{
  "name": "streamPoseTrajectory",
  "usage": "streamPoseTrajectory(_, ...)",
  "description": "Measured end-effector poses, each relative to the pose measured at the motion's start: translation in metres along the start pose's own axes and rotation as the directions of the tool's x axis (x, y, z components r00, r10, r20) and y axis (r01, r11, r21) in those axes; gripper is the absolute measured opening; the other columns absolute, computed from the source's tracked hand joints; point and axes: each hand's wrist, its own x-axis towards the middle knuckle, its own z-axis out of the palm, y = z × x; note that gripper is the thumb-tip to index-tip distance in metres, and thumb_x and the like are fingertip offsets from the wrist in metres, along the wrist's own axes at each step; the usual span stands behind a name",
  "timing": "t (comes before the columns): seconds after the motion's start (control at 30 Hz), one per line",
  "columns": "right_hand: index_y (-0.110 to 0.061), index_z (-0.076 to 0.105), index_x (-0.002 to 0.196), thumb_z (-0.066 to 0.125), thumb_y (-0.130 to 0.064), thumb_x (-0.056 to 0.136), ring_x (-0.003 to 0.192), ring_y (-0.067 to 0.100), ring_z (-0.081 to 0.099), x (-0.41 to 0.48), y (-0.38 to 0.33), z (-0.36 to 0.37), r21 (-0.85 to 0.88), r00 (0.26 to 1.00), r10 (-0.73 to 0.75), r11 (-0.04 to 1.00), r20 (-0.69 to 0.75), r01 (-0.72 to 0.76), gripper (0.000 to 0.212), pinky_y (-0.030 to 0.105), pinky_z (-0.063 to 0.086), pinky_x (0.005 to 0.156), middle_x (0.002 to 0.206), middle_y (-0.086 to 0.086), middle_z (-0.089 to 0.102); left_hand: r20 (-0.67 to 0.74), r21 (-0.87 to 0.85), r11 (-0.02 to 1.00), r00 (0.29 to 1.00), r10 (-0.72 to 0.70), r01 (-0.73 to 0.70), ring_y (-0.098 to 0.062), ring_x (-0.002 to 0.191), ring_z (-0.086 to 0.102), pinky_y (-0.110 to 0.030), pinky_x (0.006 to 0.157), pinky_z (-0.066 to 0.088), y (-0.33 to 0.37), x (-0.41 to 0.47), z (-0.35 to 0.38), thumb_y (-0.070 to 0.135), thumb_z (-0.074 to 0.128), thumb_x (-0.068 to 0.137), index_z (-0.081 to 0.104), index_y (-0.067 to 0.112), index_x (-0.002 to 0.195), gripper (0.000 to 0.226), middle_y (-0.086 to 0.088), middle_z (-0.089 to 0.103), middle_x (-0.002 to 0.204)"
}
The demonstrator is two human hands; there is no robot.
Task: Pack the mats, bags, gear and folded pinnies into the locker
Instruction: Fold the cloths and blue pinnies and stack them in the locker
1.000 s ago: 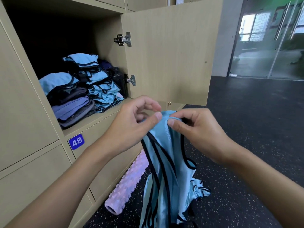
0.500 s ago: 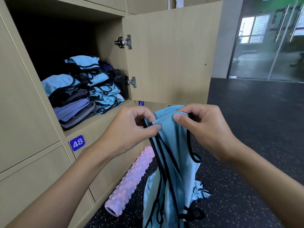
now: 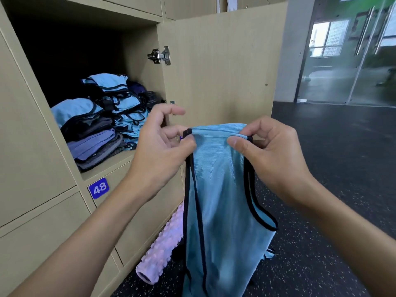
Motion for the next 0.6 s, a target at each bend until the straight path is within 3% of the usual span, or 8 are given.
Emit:
streamPoseTrajectory(0.1,-0.018,0.059,0.073,0.076,-0.017,0.085,0.064,0.032,0.055,0.0,0.001,0.0,-0.008,0.999,-0.005,1.0,-0.038,0.005,0.021,0.04,0.047,0.059,0.081,0.016,0.067,0.063,0.008,0.991,0.989,-0.131,0.13,-0.022,0.076,0.07,-0.033,0.075,0.057,-0.007,-0.009,0.01,-0.004,0.068,0.088,0.037,0.022,0.131,0.059,-0.012,0.077,0.092)
streamPoseTrajectory(0.17,-0.019,0.059,0.074,0.075,-0.016,0.085,0.066,0.018,0.055,0.001,0.003,-0.001,-0.024,0.999,-0.003,1.0,-0.047,0.001,0.021,0.034,0.046,0.062,0.081,0.014,0.067,0.05,0.009,0.989,0.988,-0.146,0.146,-0.022,0.071,0.067,-0.032,0.072,0.055,-0.01,-0.01,0.013,-0.004,0.064,0.091,0.036,0.02,0.132,0.055,-0.018,0.076,0.088)
streamPoseTrajectory(0.27,-0.028,0.056,0.097,0.073,-0.021,0.088,0.073,0.01,0.064,0.001,0.004,-0.005,-0.003,0.999,0.041,0.999,0.011,-0.041,0.02,0.033,0.049,0.069,0.088,0.005,0.071,-0.006,-0.048,0.991,0.993,-0.122,0.121,-0.023,0.069,0.066,-0.035,0.069,0.055,-0.006,-0.003,0.009,-0.004,0.06,0.094,0.038,0.02,0.129,0.048,-0.023,0.074,0.085)
streamPoseTrajectory(0.33,-0.036,0.039,0.129,0.074,-0.022,0.087,0.082,0.014,0.073,0.0,0.004,-0.009,0.052,0.97,0.154,0.985,0.189,-0.167,0.056,0.036,0.056,0.076,0.097,0.002,0.075,-0.042,-0.058,0.994,0.994,-0.099,0.096,-0.026,0.072,0.066,-0.04,0.072,0.054,-0.001,0.0,0.005,-0.002,0.059,0.095,0.039,0.023,0.126,0.044,-0.027,0.072,0.087)
streamPoseTrajectory(0.37,-0.043,0.027,0.139,0.073,-0.018,0.087,0.084,0.016,0.074,-0.003,0.003,-0.009,0.04,0.94,0.19,0.977,0.282,-0.209,0.073,0.037,0.058,0.076,0.097,0.001,0.076,-0.061,-0.06,0.994,0.994,-0.095,0.091,-0.028,0.074,0.066,-0.042,0.073,0.055,0.001,0.0,0.004,-0.001,0.059,0.095,0.04,0.024,0.124,0.043,-0.027,0.072,0.088)
streamPoseTrajectory(0.43,-0.048,0.016,0.145,0.069,-0.01,0.089,0.084,0.017,0.075,-0.006,0.004,-0.006,0.006,0.92,0.18,0.981,0.349,-0.194,0.086,0.034,0.057,0.074,0.093,-0.001,0.077,-0.104,-0.053,0.995,0.99,-0.094,0.088,-0.029,0.076,0.067,-0.048,0.08,0.056,0.001,0.001,0.003,0.0,0.059,0.096,0.04,0.027,0.122,0.042,-0.027,0.072,0.09)
streamPoseTrajectory(0.53,-0.042,0.018,0.147,0.063,-0.005,0.093,0.083,0.019,0.075,-0.006,0.005,-0.003,0.046,0.957,0.113,0.99,0.269,-0.13,0.08,0.037,0.059,0.075,0.093,0.001,0.077,-0.138,-0.043,0.99,0.98,-0.142,0.138,-0.026,0.08,0.069,-0.048,0.085,0.057,-0.007,-0.002,0.005,0.005,0.067,0.092,0.035,0.029,0.13,0.054,-0.022,0.074,0.091)
streamPoseTrajectory(0.6,-0.045,0.021,0.145,0.063,-0.007,0.094,0.081,0.026,0.074,-0.003,0.009,-0.003,0.05,0.976,0.097,0.993,0.193,-0.108,0.076,0.048,0.059,0.079,0.091,0.005,0.077,-0.039,-0.047,0.966,0.966,-0.255,0.253,-0.021,0.086,0.074,-0.034,0.081,0.06,-0.016,-0.01,0.008,0.007,0.074,0.086,0.024,0.03,0.145,0.081,-0.009,0.077,0.095)
